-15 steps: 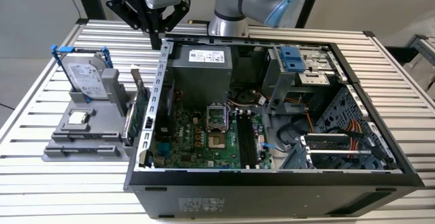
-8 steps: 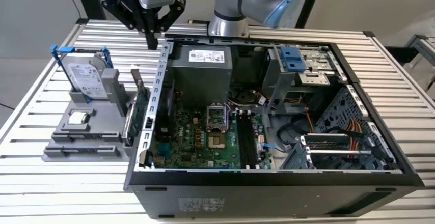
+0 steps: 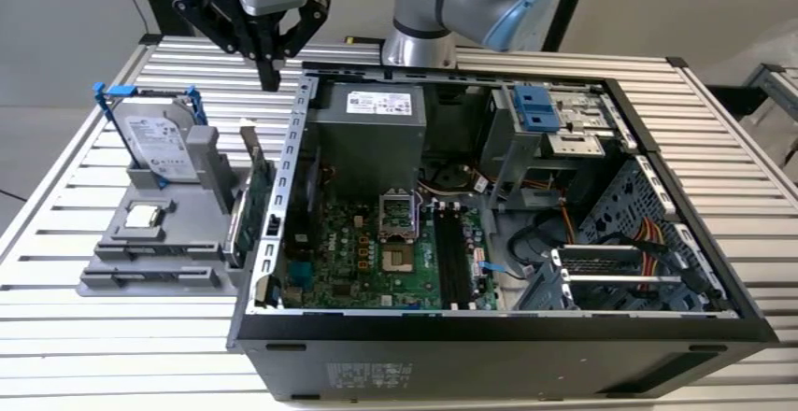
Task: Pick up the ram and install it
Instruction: 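Reach for the ram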
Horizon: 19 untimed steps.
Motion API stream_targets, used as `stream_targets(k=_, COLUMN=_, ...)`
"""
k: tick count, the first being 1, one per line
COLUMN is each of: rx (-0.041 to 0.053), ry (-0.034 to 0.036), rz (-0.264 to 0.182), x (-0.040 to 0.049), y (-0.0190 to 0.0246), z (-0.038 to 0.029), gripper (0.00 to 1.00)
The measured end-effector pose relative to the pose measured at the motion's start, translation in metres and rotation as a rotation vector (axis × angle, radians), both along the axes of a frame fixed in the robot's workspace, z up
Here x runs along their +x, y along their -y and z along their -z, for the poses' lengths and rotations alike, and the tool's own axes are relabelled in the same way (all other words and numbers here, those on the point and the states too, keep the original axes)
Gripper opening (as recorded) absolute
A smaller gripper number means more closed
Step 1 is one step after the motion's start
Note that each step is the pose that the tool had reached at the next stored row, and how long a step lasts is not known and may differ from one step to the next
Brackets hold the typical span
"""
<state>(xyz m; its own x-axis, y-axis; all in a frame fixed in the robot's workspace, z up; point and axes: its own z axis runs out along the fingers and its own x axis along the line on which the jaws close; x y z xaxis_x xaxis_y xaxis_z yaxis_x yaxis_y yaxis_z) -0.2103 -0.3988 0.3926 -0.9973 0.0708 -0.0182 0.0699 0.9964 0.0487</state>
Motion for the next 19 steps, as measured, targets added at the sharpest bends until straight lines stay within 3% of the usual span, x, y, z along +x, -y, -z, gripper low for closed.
stream_targets(k=19, rx=0.0002, ry=0.0, rz=-0.001, x=-0.0241, y=0.0, z=0.0, gripper=0.0)
